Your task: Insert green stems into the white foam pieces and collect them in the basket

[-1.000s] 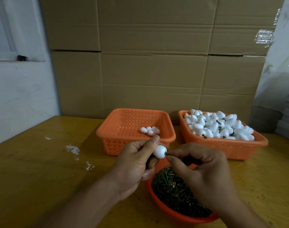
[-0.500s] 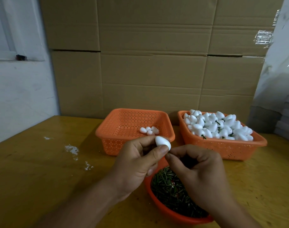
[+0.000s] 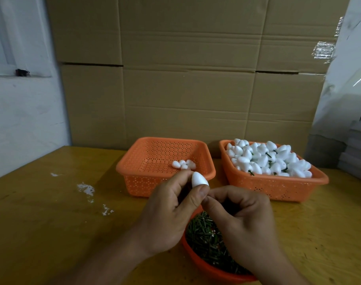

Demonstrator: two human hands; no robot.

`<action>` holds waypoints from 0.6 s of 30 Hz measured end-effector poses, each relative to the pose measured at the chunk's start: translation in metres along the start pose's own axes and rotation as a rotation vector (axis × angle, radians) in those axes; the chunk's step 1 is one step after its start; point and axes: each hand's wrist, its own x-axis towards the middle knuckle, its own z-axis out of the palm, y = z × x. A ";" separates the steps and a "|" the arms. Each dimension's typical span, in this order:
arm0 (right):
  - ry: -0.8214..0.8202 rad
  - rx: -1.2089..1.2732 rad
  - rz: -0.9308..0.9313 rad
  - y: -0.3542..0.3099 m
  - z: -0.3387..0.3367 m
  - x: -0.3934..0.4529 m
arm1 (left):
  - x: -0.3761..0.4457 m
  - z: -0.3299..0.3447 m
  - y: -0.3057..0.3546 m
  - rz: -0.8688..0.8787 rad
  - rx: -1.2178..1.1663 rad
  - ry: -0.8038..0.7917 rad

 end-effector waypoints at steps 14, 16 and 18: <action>-0.010 0.063 -0.018 0.000 -0.001 0.004 | -0.002 0.002 -0.004 -0.077 -0.204 -0.070; 0.028 0.056 0.005 0.002 -0.005 0.007 | -0.003 0.003 -0.010 -0.083 -0.183 -0.066; 0.086 0.035 0.041 0.003 -0.013 0.013 | -0.003 0.003 -0.015 -0.109 -0.147 -0.048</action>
